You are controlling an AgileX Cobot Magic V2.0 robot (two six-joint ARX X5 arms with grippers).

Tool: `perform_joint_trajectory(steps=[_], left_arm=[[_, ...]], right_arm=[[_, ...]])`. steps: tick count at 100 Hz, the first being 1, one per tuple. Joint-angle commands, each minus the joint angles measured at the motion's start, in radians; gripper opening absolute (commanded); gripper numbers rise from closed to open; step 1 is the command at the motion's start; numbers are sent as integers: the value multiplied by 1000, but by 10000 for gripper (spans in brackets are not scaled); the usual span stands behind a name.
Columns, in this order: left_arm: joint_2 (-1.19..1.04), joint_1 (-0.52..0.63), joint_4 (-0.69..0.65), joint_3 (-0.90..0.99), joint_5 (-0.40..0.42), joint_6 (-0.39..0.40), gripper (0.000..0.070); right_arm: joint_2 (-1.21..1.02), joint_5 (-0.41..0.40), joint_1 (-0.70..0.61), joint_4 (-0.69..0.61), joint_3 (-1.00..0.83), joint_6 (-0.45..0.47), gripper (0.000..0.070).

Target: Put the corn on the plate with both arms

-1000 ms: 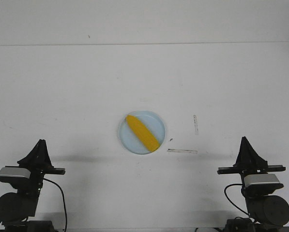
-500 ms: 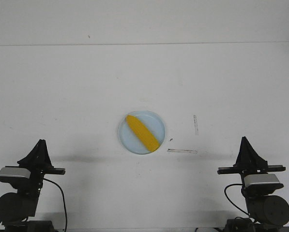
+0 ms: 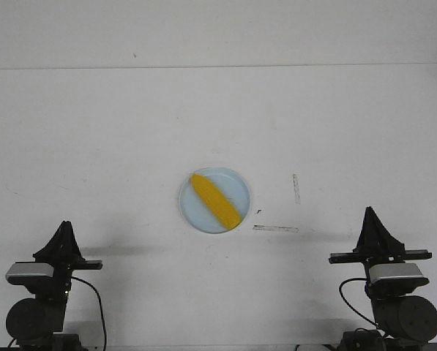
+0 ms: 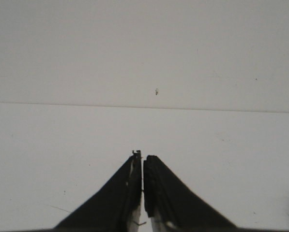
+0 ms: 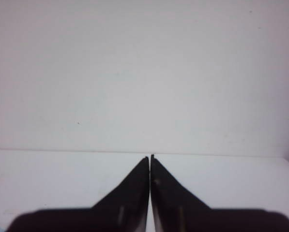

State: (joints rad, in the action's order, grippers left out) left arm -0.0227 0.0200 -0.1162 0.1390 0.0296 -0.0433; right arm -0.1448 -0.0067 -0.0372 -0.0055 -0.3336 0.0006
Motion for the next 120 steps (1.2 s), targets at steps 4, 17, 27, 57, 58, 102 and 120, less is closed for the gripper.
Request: perform_joint_trajectory(steps=[4,17,27,57,58,102,120], left_arm=[[20,1,-20,-37,4,2,1],[20,1,-119,-123,4,2,1],[20,2,-87,-126,1,1,1],[20,2,-94,-126,1,2,1],[20,2,-94,-126,1,1,1],[19,2,-94,-126,1,1,1],[20,2,-94,-126,1,1,1]], right_arm=[[2,0,-1,13,3,10,3],[2,0,-1,13,3,10,3],[2,0,-1,13,3,10,3],[2,0,-1,13,3,10,3],[2,0,-1,13,3,10,3],[2,0,-1,13,3,10,3],[2,0,-1,13,3,10,3]])
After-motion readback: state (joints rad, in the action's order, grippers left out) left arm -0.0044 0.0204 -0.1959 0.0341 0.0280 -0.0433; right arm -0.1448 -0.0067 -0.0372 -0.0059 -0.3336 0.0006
